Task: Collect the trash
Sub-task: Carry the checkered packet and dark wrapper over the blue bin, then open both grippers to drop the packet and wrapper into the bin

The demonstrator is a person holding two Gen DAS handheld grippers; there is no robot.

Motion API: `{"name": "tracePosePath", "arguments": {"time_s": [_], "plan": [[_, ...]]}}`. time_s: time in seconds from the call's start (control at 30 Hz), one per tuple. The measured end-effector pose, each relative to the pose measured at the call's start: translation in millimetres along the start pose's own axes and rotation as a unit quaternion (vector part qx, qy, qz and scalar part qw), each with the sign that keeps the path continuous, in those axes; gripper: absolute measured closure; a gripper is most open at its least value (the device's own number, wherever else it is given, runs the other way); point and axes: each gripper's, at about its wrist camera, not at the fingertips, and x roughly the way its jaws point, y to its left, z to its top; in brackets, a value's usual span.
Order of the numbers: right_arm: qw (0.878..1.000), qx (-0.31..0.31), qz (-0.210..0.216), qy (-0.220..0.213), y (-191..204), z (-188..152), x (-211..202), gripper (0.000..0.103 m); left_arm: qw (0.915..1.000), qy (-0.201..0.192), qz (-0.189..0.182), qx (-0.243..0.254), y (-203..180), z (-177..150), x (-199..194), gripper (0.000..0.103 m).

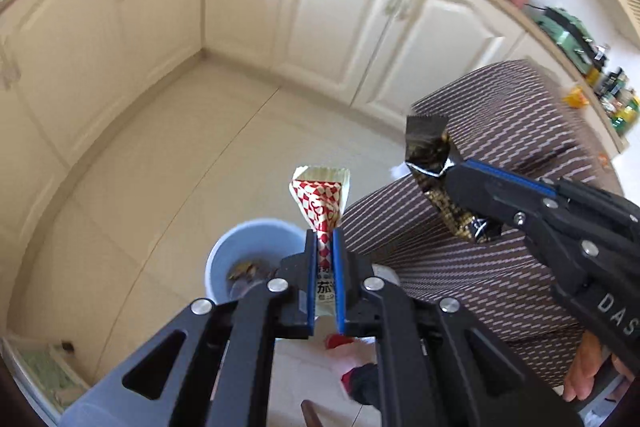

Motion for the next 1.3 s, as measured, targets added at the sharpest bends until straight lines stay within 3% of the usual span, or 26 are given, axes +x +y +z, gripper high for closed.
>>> {"name": "tracePosePath", "arguments": {"time_s": [0.23, 0.5, 0.57, 0.7, 0.8, 1.3], "plan": [[0.998, 0.013, -0.004, 0.062, 3.0, -20.5, 75.0, 0.097, 0.9977, 0.043, 0.019, -0.048, 47.8, -21.2, 63.3, 0.096], [0.993, 0.039, -0.016, 0.108, -13.6, -43.7, 132.8, 0.097, 0.993, 0.077, -0.017, -0.088, 73.8, -34.8, 114.8, 0.093], [0.992, 0.046, -0.017, 0.113, -14.4, -48.1, 143.2, 0.097, 0.9928, 0.072, -0.021, -0.094, 76.7, -32.6, 119.0, 0.091], [0.991, 0.06, -0.017, 0.116, -16.8, -51.3, 154.3, 0.097, 0.9926, 0.068, -0.015, -0.099, 80.2, -35.1, 122.6, 0.07], [0.991, 0.064, -0.018, 0.118, -14.4, -57.5, 157.1, 0.097, 0.9924, 0.067, -0.008, -0.102, 82.5, -31.6, 123.5, 0.061], [0.989, 0.073, -0.021, 0.127, -16.9, -60.7, 169.4, 0.097, 0.9932, 0.06, 0.039, -0.092, 84.3, -30.3, 121.9, 0.051]]}}
